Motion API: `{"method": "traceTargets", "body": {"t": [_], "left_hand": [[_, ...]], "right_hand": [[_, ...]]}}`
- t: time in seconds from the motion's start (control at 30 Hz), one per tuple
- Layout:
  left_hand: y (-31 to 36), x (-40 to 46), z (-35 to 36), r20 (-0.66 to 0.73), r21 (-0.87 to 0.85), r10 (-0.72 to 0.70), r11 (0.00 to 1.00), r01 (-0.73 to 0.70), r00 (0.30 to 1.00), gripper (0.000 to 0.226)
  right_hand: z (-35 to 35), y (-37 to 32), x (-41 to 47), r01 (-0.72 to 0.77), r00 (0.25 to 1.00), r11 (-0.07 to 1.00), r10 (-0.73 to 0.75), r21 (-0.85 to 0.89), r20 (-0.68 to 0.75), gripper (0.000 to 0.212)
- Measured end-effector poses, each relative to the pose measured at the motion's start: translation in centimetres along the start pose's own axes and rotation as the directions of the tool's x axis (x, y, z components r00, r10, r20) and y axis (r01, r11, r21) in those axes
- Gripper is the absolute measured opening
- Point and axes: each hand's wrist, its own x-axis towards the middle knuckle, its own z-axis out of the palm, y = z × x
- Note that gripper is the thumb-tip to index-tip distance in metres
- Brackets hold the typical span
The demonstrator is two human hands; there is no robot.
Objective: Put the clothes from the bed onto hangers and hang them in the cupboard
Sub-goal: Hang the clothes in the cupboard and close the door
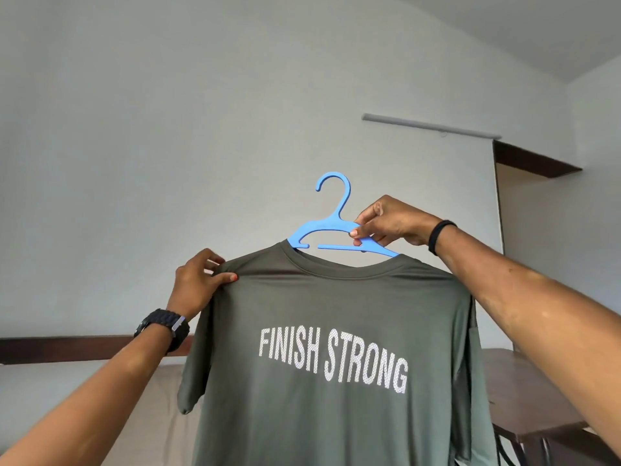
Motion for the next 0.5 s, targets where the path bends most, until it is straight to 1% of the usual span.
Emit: {"method": "traceTargets", "body": {"t": [0.1, 0.17, 0.37, 0.43, 0.47, 0.5], "left_hand": [[-0.4, -0.5, 0.9, -0.085, -0.102, -0.079, 0.992, 0.071, 0.993, 0.019], [-0.5, -0.6, 1.0, -0.142, -0.124, -0.080, 0.990, 0.063, 0.987, 0.011], [0.1, -1.0, 1.6, -0.301, -0.171, -0.086, 0.985, 0.035, 0.950, 0.011], [-0.7, -1.3, 1.9, -0.333, -0.164, -0.143, 0.982, 0.092, 0.932, 0.010], [-1.3, -1.3, 2.0, -0.321, -0.167, -0.193, 0.975, 0.146, 0.927, 0.009], [-1.8, -1.2, 2.0, -0.279, -0.166, -0.241, 0.965, 0.201, 0.929, 0.010]], "right_hand": [[-0.4, 0.5, -0.1, -0.024, 0.999, 1.000, 0.024, -0.004, -0.027, 0.011], [-0.8, 0.8, -0.3, -0.030, 0.998, 1.000, 0.030, -0.005, -0.052, 0.011], [-2.1, 2.0, -0.3, -0.033, 0.990, 0.999, 0.035, 0.017, -0.137, 0.015], [-2.2, 2.1, -0.3, -0.031, 0.987, 0.999, 0.033, 0.018, -0.155, 0.015], [-2.2, 2.1, -0.4, -0.029, 0.987, 1.000, 0.031, 0.011, -0.158, 0.014], [-2.1, 2.1, -0.5, -0.028, 0.988, 1.000, 0.028, 0.003, -0.151, 0.013]]}}
